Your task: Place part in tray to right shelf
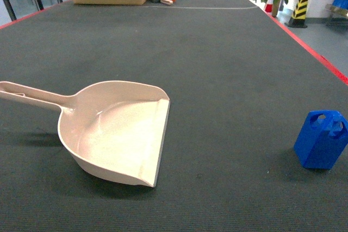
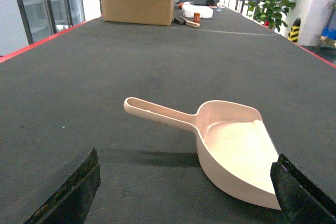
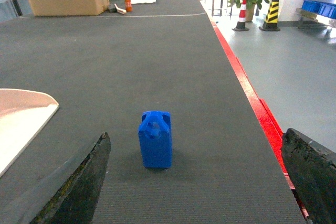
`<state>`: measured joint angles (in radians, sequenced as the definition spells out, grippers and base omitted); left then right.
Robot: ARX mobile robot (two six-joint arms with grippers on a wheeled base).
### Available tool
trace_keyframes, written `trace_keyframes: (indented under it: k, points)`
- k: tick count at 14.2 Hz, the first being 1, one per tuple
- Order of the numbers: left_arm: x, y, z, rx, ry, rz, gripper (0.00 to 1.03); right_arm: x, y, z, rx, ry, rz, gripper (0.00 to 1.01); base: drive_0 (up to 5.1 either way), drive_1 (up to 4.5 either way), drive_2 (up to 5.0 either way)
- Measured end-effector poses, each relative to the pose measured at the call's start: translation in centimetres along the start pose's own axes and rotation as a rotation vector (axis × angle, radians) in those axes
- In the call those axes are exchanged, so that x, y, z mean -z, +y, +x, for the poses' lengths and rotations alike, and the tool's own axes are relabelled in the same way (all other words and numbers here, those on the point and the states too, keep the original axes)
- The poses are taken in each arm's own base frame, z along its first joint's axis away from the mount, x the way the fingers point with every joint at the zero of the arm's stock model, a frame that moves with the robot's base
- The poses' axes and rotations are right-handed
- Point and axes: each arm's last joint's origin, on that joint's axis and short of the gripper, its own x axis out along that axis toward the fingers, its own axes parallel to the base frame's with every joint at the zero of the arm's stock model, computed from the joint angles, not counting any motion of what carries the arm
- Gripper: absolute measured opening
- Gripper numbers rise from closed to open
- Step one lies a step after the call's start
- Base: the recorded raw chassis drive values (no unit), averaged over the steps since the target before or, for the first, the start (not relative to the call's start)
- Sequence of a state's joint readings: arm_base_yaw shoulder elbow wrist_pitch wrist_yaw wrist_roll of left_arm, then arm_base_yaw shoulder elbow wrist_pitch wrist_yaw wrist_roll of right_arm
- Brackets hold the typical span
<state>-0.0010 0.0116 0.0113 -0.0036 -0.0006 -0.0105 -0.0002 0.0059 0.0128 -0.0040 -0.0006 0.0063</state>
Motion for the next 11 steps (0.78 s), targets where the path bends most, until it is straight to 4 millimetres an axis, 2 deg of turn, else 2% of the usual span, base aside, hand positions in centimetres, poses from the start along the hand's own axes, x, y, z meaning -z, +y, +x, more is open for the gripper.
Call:
trace_keyframes:
  k: [11]
  points:
    - [0.0,0.0,0.0,0.0,0.0,0.0,0.98,0.0,0.0,0.0,0.0,0.0,0.0,0.98,0.0,0.0,0.0]
